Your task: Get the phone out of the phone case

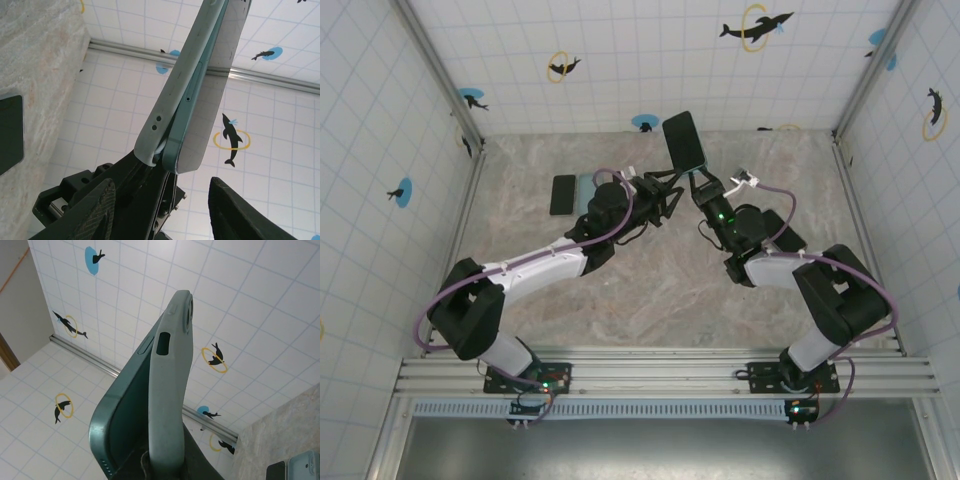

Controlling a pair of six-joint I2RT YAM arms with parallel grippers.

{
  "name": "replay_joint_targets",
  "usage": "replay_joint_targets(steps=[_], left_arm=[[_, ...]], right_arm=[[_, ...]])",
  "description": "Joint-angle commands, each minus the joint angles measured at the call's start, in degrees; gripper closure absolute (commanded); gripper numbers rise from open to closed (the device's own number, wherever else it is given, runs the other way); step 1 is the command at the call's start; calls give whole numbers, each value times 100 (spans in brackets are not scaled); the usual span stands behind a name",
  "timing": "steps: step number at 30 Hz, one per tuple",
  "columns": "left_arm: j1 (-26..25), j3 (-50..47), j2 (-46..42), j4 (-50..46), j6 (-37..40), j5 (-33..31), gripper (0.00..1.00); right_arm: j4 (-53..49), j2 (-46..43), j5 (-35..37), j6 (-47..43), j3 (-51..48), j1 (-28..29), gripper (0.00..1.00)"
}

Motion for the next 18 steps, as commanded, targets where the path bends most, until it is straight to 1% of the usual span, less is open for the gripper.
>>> replay_joint_targets(steps=[1, 9, 14, 18], left_arm=[[-19, 199, -79, 4, 168, -8, 51], [-19, 253, -12, 186, 121, -26, 58], [-19, 237, 16, 350, 73, -87, 61], [-19, 332, 95, 304, 89, -55, 60]], right_arm=[[720, 16, 3, 56, 115, -14, 97], [695, -1, -90, 19, 66, -5, 97], [711, 8, -134, -4, 62, 2, 97], [720, -1, -151, 3, 22, 26, 97]])
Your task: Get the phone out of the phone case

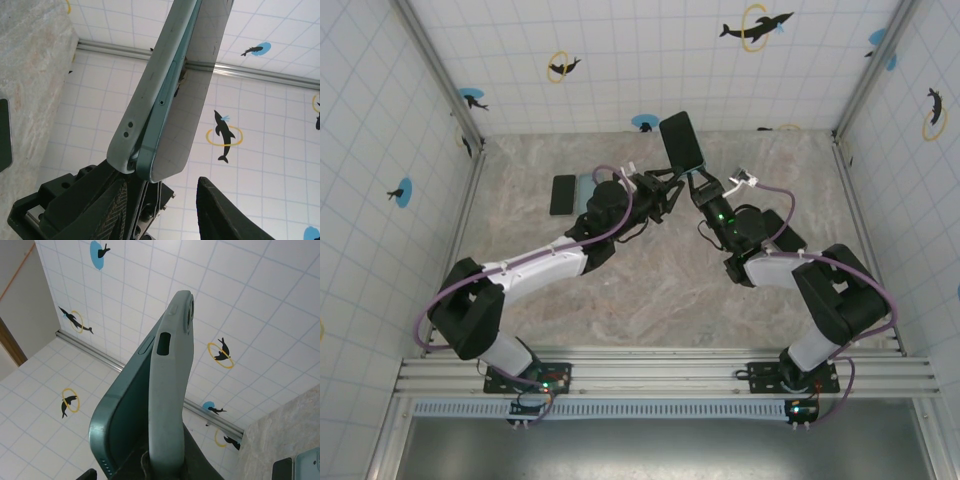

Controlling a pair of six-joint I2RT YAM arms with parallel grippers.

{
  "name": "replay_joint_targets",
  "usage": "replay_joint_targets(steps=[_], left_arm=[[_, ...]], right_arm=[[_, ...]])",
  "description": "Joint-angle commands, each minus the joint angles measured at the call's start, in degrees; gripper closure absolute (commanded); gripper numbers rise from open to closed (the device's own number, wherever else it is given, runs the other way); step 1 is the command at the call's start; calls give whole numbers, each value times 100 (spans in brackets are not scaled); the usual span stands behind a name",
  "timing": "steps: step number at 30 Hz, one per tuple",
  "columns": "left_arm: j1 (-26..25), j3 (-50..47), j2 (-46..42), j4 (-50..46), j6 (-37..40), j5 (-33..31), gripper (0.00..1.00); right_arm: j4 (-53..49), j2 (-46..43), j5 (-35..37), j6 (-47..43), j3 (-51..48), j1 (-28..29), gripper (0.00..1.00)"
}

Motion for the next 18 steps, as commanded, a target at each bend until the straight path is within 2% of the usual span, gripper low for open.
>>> replay_joint_targets(steps=[1, 18], left_arm=[[-12, 175, 81, 203, -31, -60, 61], [104, 339, 332, 369, -47, -487, 61]], right_arm=[[640, -12, 8, -28, 25, 28, 97], [745, -74, 138, 23, -107, 201, 98]])
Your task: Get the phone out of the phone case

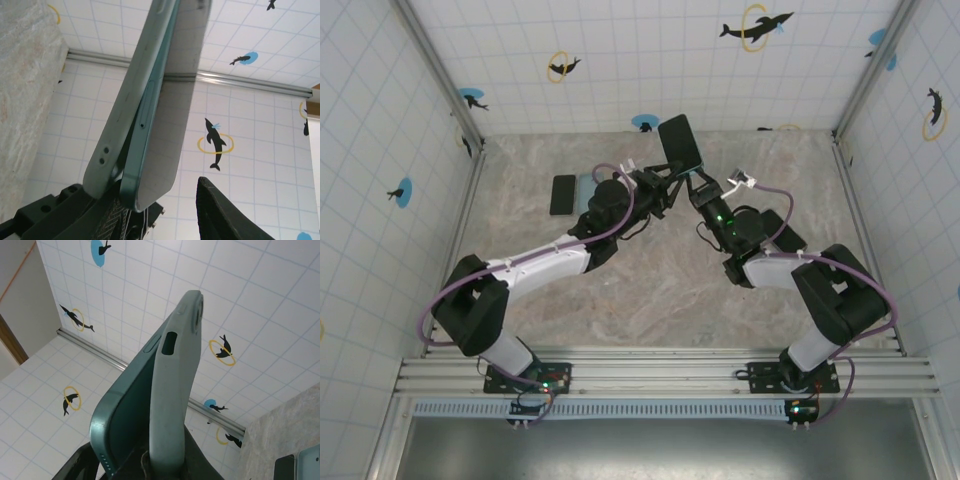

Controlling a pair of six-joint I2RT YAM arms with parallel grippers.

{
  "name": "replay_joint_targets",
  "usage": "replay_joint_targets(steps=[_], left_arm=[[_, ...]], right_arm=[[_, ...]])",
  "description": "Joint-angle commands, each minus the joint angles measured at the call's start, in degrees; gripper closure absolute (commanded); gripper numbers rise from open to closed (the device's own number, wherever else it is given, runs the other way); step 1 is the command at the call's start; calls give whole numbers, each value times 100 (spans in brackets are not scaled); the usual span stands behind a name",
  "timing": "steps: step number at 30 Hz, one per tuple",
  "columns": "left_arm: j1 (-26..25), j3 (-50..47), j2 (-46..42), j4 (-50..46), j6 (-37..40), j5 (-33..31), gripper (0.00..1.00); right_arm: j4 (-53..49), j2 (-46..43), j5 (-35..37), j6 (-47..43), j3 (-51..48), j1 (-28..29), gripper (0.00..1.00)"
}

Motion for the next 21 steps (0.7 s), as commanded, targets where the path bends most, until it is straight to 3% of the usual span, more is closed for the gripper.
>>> replay_joint_targets(steps=[1, 5, 21], left_arm=[[89, 281, 174, 80, -1, -214, 61], [91, 379, 247, -35, 44, -252, 62], [117, 792, 310, -305, 330, -242, 86]], right_arm=[[738, -67, 134, 33, -72, 115, 98], [750, -39, 210, 61, -30, 173, 98], [577, 110, 383, 252, 42, 216, 98]])
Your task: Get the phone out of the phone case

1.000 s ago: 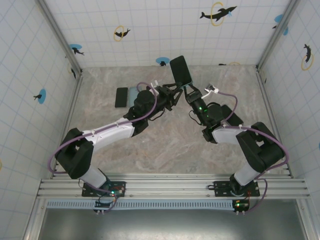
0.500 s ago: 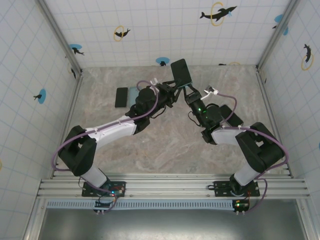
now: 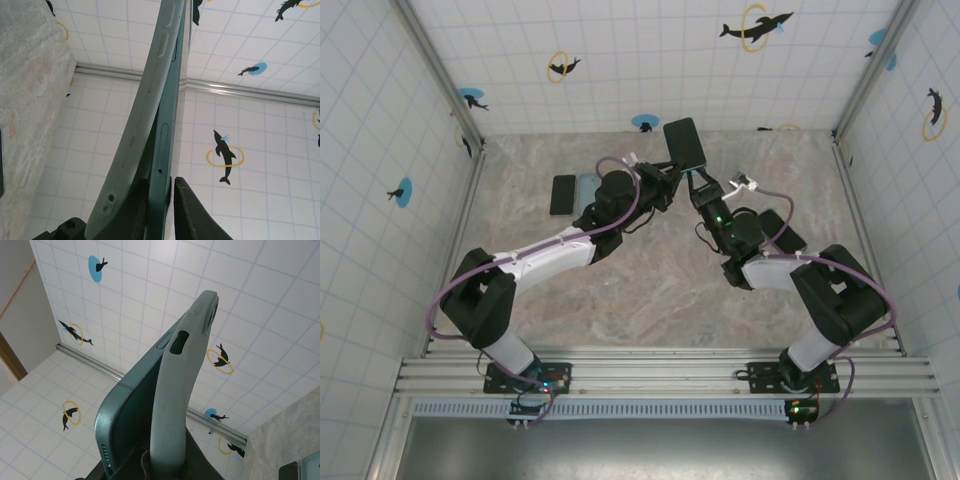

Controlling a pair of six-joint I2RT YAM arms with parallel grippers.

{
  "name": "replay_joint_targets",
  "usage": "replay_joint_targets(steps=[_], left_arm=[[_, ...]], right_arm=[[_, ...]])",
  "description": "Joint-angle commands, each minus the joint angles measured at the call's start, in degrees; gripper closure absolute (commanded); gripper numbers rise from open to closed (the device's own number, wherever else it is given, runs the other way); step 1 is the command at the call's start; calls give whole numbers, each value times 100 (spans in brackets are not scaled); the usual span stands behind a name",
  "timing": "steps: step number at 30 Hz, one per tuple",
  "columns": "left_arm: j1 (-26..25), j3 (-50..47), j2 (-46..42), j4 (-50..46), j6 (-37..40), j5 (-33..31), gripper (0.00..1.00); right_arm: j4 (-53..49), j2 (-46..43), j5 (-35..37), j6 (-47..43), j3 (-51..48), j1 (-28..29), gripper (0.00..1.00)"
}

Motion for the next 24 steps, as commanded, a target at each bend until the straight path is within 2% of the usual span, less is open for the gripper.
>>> replay_joint_targets(steps=[1, 8, 16, 24], left_arm=[[63, 327, 10, 70, 147, -128, 87], [72, 457, -55, -13, 259, -124, 92], [63, 728, 31, -46, 258, 187, 97], [124, 611, -41, -105, 207, 874, 100]], right_arm=[[466, 102, 15, 124, 70, 109, 98], [-159, 86, 452, 179, 129, 132, 98], [-1248, -64, 934, -332, 290, 155, 98], [-1242, -278, 1087, -463, -51, -183, 99]])
